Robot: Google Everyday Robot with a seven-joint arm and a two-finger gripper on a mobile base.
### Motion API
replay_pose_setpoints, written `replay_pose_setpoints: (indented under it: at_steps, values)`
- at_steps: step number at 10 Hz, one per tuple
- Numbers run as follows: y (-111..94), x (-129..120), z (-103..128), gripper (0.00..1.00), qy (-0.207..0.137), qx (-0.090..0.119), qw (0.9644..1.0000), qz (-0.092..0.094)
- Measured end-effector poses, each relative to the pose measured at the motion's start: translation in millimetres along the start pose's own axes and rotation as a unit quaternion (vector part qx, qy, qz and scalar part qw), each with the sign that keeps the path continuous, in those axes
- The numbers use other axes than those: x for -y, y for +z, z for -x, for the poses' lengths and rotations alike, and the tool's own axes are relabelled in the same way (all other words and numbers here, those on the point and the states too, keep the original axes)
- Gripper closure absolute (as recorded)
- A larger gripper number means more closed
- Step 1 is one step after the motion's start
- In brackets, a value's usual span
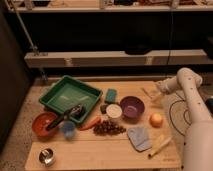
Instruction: Place fork in red bowl
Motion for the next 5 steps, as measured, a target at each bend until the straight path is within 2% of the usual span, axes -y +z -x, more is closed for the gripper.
replay_pose_setpoints:
  at_steps: [5]
  values:
    - [16.8,-7.9,-4.2,0.2,0.012,0.004,0.9998,0.018]
